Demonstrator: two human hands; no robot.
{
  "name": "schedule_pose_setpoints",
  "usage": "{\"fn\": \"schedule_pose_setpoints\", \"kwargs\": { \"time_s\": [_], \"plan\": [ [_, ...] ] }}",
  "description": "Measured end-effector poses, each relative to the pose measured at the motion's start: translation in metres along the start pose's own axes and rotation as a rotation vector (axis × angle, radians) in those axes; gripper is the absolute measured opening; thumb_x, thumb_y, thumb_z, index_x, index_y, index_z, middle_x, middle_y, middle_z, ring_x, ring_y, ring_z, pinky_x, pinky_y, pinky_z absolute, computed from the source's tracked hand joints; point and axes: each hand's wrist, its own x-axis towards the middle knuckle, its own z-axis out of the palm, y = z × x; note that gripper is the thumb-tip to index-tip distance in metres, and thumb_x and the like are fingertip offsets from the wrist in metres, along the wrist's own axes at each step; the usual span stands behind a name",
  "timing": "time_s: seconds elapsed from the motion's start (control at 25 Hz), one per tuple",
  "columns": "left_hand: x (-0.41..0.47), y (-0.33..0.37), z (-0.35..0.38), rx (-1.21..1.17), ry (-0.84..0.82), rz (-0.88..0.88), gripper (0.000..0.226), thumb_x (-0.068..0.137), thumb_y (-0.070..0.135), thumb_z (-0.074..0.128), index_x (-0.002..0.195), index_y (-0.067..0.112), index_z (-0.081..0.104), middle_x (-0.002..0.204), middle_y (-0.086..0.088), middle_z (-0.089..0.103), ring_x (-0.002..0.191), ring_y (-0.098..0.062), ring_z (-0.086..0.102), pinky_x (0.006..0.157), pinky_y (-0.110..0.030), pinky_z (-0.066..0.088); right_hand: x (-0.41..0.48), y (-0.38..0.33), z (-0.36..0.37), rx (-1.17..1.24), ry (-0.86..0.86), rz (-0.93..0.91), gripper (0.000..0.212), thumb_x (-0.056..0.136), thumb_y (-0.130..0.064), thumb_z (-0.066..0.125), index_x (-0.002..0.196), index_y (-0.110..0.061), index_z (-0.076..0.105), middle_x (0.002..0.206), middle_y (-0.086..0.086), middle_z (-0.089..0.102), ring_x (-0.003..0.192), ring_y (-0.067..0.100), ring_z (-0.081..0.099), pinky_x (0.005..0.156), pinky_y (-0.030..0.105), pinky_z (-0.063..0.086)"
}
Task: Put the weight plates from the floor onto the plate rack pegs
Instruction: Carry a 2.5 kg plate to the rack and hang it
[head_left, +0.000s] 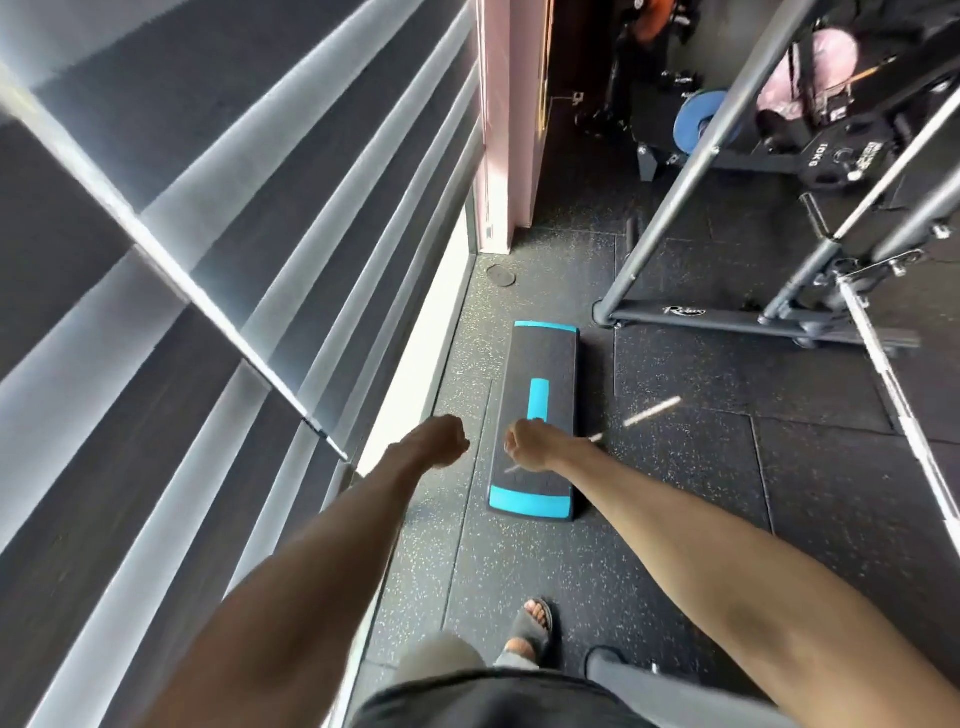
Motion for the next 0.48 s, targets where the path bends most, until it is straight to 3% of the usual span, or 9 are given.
{"fn": "schedule_pose_setpoints", "kwargs": {
  "time_s": [0.12, 0.24, 0.32, 0.48],
  "plan": [
    [0.07, 0.01, -0.045, -0.014, -0.023, 0.039, 0.033, 0.102, 0.026, 0.05, 0.12, 0.003, 0.064, 0.12, -0.018, 0.068, 0.108, -0.032, 0.067, 0.095, -0.038, 0.052, 0.06, 0.01, -0.054, 0.01, 0.016, 0.007, 0.022, 0.102, -0.015, 0.048, 0.112, -0.002, 0.062, 0.108, 0.014, 0.068, 0.095, 0.026, 0.065, 0.088, 0.041, 0.053],
    [0.161, 0.013, -0.085, -0.05, -0.057, 0.066, 0.031, 0.102, 0.025, 0.051, 0.117, 0.003, 0.065, 0.116, -0.017, 0.069, 0.103, -0.031, 0.068, 0.091, -0.037, 0.053, 0.136, 0.028, -0.1, 0.044, -0.011, 0.045, 0.018, 0.102, -0.013, 0.046, 0.112, -0.004, 0.059, 0.104, 0.01, 0.063, 0.091, 0.022, 0.061, 0.083, 0.036, 0.05],
    [0.227, 0.013, -0.115, -0.037, -0.078, 0.09, 0.029, 0.102, 0.023, 0.05, 0.115, 0.002, 0.066, 0.113, -0.016, 0.07, 0.097, -0.028, 0.069, 0.086, -0.035, 0.054, 0.193, 0.041, -0.129, 0.001, -0.031, 0.075, 0.015, 0.098, -0.007, 0.049, 0.108, -0.004, 0.06, 0.104, 0.011, 0.064, 0.099, 0.028, 0.065, 0.081, 0.033, 0.052],
    [0.372, 0.017, -0.194, -0.043, -0.102, 0.163, 0.03, 0.103, 0.021, 0.048, 0.121, 0.001, 0.062, 0.115, -0.018, 0.069, 0.097, -0.027, 0.07, 0.087, -0.036, 0.057, 0.315, 0.063, -0.218, 0.06, 0.013, 0.151, 0.028, 0.102, -0.012, 0.044, 0.115, 0.004, 0.062, 0.12, 0.02, 0.066, 0.111, 0.034, 0.063, 0.087, 0.033, 0.049]
  ]
}}
